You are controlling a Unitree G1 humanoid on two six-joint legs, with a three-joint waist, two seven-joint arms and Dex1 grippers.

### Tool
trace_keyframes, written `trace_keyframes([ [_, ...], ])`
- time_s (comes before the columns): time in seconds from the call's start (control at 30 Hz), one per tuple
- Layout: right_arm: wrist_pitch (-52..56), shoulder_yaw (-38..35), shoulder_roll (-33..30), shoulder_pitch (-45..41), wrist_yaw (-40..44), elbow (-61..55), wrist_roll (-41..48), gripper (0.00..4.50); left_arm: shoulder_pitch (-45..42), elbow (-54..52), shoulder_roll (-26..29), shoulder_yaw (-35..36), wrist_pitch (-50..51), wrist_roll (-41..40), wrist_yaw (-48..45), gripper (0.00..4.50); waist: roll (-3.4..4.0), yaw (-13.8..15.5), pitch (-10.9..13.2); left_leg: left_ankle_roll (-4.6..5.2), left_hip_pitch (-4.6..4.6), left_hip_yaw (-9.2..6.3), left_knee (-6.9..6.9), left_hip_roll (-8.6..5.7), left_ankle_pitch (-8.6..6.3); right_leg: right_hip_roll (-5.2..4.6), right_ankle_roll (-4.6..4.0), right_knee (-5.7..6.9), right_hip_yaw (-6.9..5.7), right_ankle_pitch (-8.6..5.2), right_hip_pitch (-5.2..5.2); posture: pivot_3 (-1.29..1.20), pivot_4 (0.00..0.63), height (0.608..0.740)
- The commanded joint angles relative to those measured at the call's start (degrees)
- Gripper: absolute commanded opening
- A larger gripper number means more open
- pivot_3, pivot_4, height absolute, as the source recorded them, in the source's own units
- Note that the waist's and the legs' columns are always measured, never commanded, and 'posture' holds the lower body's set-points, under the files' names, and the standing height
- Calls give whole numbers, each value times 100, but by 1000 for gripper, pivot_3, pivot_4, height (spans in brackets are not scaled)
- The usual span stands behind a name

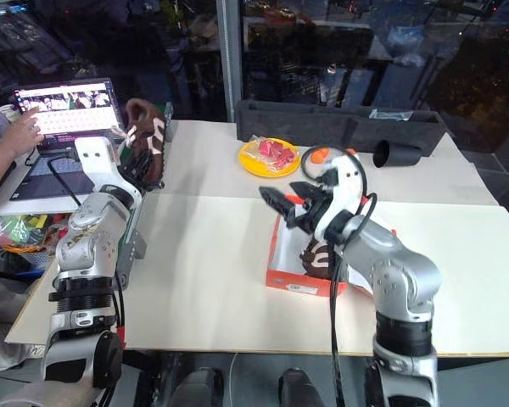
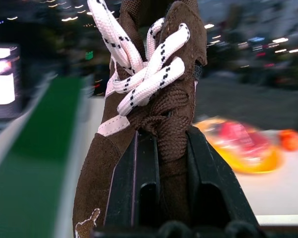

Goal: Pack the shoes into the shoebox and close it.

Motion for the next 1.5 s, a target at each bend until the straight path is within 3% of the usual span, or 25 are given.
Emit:
trace_keyframes([
  [0.03, 399, -581, 329, -584, -759, 307, 917, 4500, 129, -1290, -456, -347, 1467, -1643, -544, 166, 1, 16, 1, 0, -3, -1, 0, -1, 0, -1, 0, -2, -1, 0, 0, 0, 150, 719],
  [0.17, 538, -628, 516, -825, -1192, 365, 1337, 4500, 273, -1709, -649, -366, 2372, -2647, -670, 166, 2, -58, 1, 5, -17, -14, 1, 0, -3, 0, 1, -12, -9, -1, -5, 0, 150, 719],
  [0.5, 471, -515, 470, -846, -1735, 275, 1729, 4500, 121, -1613, -577, -625, 2428, -2587, -661, 166, 6, -159, 1, 8, -3, -22, 0, 0, -2, 7, -2, -6, -11, -2, 1, 0, 150, 719],
  [0.6, 503, -459, 455, -753, -1859, 215, 1740, 3836, 72, -1539, -537, -683, 2321, -2421, -650, 165, 6, -147, 1, 8, -8, -22, 0, 0, -3, 7, -1, -12, -11, -3, 0, 0, 150, 719],
  [0.83, 407, -348, 446, -672, -1940, 184, 1705, 1758, 111, -1485, -386, -958, 2105, -1979, -727, 165, 7, -138, 1, 8, -9, -21, -1, 0, -3, 7, -2, -17, -11, -3, 0, 0, 150, 719],
  [0.93, 318, -333, 467, -675, -1936, 169, 1738, 1758, 147, -1488, -388, -1020, 2011, -1866, -761, 165, 8, -139, 2, 8, -9, -21, -2, 0, -3, 7, -2, -18, -11, -3, -1, 0, 150, 719],
  [1.0, 268, -338, 476, -686, -1959, 172, 1762, 1741, 180, -1475, -386, -1052, 1912, -1761, -763, 1142, 8, -138, 2, 8, -10, -21, -3, 0, -3, 7, -2, -18, -11, -3, -1, 0, 150, 719],
  [1.17, -139, -575, 495, -851, -2169, 272, 1702, 1741, 260, -1516, -282, -1127, 1945, -1711, -869, 2929, 8, -139, 3, 8, -10, -21, -4, 0, -3, 7, -2, -20, -11, -3, -1, 0, 150, 719],
  [1.3, -455, -733, 81, -1130, -2339, 596, 1260, 1741, 387, -1467, -40, -1099, 1890, -1584, -982, 2929, 16, -139, 7, 8, -12, -21, -4, -1, -3, 6, -2, -20, -11, -3, -1, 0, 150, 719],
  [1.5, 643, -747, -1329, -1654, -2204, 1845, 1088, 1741, 926, -1346, 1369, -2080, 886, -384, -2241, 2929, 26, -137, 13, 8, -10, -15, -19, -1, -3, 5, -12, -29, -10, -9, -6, 0, 150, 719],
])
